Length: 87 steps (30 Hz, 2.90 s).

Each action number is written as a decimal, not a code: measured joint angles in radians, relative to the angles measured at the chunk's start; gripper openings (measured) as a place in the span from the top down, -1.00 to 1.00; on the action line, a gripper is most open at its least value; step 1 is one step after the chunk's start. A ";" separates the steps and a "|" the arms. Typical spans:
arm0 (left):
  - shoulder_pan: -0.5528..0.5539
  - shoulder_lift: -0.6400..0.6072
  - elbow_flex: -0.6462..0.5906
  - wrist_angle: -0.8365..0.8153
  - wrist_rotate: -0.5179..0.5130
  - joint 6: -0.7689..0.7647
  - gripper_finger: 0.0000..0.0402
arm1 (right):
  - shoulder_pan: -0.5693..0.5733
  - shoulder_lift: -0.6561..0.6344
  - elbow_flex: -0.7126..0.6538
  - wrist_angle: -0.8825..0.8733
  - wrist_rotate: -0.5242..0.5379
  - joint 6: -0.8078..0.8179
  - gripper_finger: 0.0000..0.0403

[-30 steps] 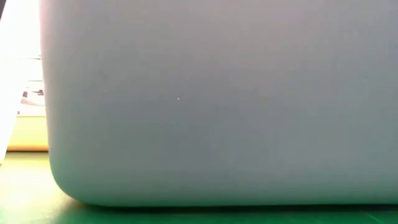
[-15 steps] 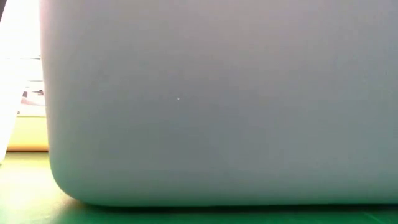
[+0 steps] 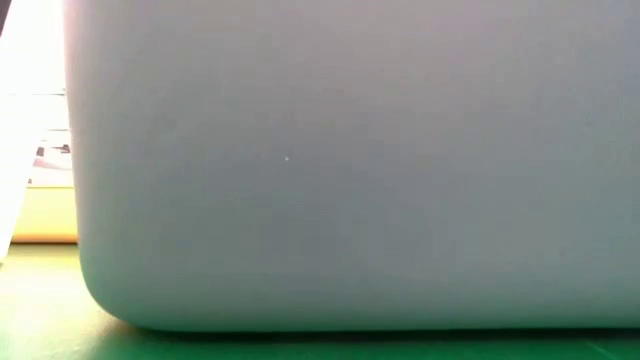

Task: Sort & place blocks by color
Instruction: Put the bottom green block into the white bin

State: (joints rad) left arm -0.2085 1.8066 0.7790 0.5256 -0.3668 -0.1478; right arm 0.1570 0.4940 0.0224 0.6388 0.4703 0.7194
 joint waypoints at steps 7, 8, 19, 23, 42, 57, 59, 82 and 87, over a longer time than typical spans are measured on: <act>0.000 0.000 0.000 0.017 0.005 0.011 -0.13 | 0.000 0.000 0.000 0.000 0.000 -0.001 -0.26; 0.000 0.000 0.000 0.014 0.007 0.011 -0.13 | 0.000 0.000 0.000 0.000 0.000 0.000 -0.26; 0.018 0.042 -0.001 0.014 0.008 -0.028 -0.13 | 0.000 0.000 0.000 0.000 0.000 0.000 -0.26; 0.025 0.057 -0.001 0.022 0.010 -0.039 -0.13 | 0.000 0.000 0.000 0.000 0.000 -0.001 -0.26; 0.031 0.055 -0.001 0.030 0.010 0.015 0.37 | 0.000 0.000 0.000 0.000 0.000 0.000 -0.26; -0.094 -0.245 0.001 -0.080 0.011 0.021 0.37 | 0.000 0.000 0.000 0.000 0.000 0.000 -0.26; -0.132 -0.305 0.001 -0.149 0.010 -0.037 0.37 | 0.000 0.000 0.000 0.000 0.000 0.001 -0.26; -0.550 -0.672 0.001 -0.936 0.137 -1.136 0.37 | 0.000 0.000 0.000 0.000 0.000 0.000 -0.26; -0.621 -0.618 0.001 -1.037 0.142 -1.264 0.37 | 0.000 0.000 0.000 0.000 0.000 0.000 -0.26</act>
State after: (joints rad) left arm -0.8293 1.1885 0.7795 -0.5116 -0.2244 -1.4119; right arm 0.1570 0.4942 0.0227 0.6388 0.4702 0.7197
